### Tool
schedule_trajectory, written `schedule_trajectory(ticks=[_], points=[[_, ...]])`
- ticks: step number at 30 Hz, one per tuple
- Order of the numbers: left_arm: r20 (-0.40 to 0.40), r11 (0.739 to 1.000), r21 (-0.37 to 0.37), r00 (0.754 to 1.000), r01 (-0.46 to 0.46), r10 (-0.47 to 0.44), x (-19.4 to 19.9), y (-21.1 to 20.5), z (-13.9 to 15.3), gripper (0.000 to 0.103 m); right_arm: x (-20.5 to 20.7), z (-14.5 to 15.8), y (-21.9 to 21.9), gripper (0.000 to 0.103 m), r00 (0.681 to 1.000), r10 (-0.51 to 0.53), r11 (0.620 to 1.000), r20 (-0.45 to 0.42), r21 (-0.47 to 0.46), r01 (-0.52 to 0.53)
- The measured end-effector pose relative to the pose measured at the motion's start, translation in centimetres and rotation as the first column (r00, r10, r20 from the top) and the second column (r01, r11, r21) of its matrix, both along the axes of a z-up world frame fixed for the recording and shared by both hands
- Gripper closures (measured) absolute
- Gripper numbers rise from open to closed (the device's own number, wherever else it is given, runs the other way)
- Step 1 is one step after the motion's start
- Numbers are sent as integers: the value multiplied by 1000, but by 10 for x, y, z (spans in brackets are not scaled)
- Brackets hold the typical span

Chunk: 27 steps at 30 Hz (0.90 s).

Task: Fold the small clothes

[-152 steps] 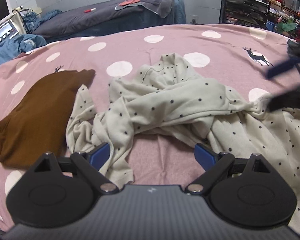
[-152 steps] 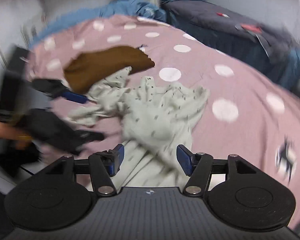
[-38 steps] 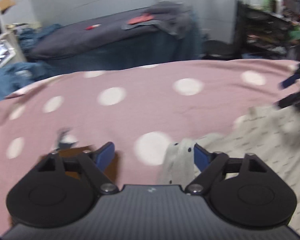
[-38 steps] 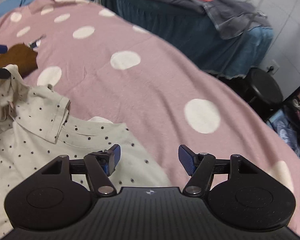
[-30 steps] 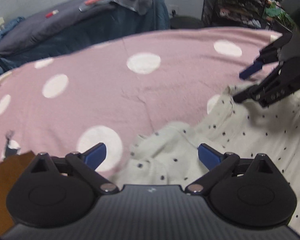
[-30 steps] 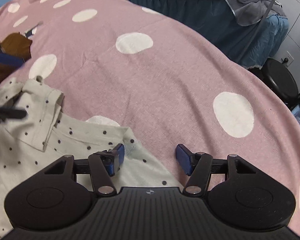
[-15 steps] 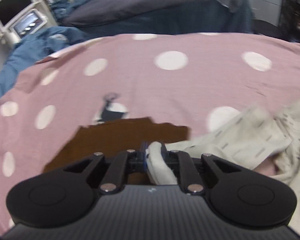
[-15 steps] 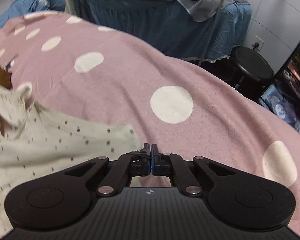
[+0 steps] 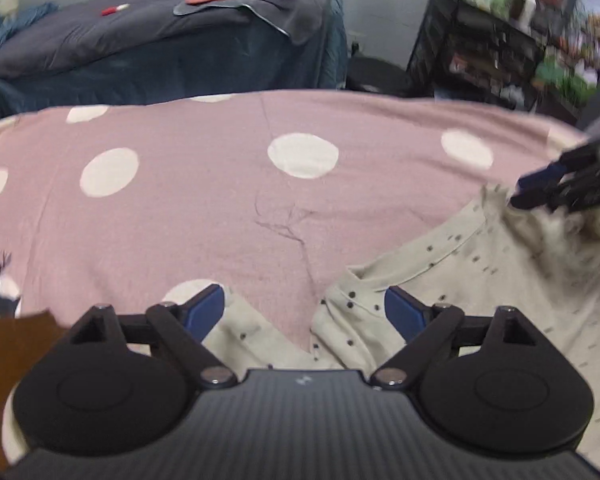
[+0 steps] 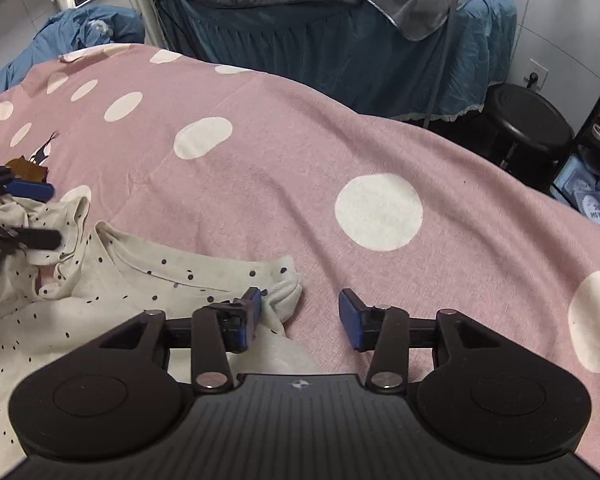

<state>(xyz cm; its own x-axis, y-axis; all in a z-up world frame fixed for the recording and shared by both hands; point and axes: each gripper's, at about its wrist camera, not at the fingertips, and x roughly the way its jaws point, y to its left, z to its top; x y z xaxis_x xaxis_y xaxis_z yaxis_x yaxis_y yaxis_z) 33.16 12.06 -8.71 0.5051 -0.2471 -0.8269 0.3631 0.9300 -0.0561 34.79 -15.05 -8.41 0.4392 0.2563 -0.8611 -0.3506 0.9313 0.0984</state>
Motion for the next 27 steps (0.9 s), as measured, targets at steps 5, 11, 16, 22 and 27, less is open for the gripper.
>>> schedule_trajectory(ticks=[5, 11, 16, 22, 27], points=[[-34, 995, -34, 995, 96, -97, 12, -13, -26, 19, 3, 0, -13, 28, 999, -37, 992, -30, 123, 41], [-87, 986, -32, 982, 163, -165, 2, -21, -41, 86, 6, -20, -5, 60, 993, -17, 983, -117, 182, 38], [-1, 998, -24, 998, 56, -56, 6, -14, -19, 99, 7, -3, -9, 95, 997, -76, 990, -22, 118, 78], [96, 996, 27, 992, -84, 81, 64, -23, 5, 97, 36, 26, -16, 96, 963, -226, 971, 148, 116, 210], [143, 966, 173, 975, -193, 170, 84, -43, -6, 27, 42, 15, -3, 41, 939, -257, 953, 229, -102, 286]])
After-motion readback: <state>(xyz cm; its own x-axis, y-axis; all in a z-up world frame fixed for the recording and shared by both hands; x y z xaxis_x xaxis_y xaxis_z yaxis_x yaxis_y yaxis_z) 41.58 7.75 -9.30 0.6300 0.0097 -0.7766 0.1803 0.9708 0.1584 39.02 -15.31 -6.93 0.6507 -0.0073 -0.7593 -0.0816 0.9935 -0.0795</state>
